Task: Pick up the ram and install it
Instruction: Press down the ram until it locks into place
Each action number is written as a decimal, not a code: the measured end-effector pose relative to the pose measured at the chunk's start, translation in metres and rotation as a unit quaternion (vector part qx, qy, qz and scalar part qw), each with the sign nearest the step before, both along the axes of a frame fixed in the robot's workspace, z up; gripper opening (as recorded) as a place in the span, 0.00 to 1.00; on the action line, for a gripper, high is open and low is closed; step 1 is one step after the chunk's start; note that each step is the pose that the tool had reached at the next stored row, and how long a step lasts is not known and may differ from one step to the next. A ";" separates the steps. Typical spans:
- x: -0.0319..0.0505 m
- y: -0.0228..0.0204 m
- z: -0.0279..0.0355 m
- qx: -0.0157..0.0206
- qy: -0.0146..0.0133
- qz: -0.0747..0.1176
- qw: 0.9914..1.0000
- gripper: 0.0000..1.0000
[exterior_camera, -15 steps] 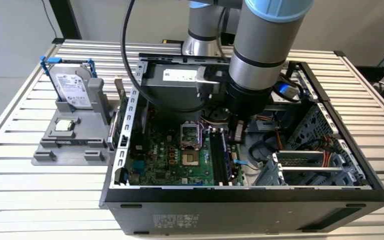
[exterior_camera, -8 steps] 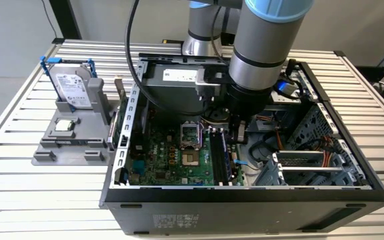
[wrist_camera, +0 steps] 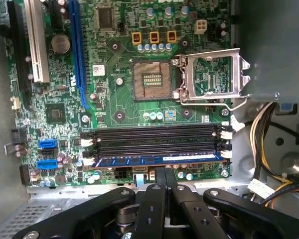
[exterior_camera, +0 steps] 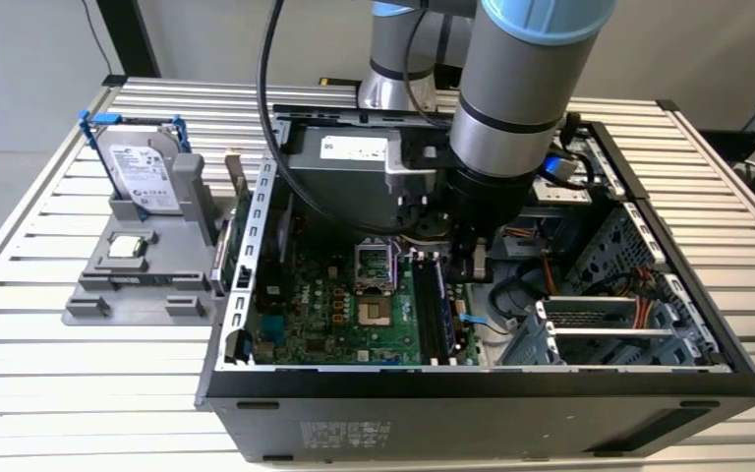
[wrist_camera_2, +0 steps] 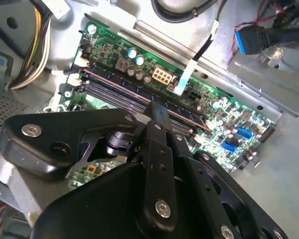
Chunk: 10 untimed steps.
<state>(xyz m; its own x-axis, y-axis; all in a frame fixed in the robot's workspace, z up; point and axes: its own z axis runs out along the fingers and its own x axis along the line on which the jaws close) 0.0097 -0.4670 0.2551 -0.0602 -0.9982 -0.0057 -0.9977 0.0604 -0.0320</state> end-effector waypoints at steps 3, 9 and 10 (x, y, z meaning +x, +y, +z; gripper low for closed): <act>0.0000 0.0000 0.0000 0.000 0.000 0.016 1.000 0.00; 0.0000 0.0000 0.0000 0.000 0.000 0.046 0.999 0.00; 0.0000 0.0000 0.0000 0.000 0.000 0.050 0.999 0.00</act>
<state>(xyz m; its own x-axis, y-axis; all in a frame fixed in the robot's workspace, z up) 0.0097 -0.4671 0.2551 0.0406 -0.9992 -0.0058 -0.9987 -0.0404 -0.0320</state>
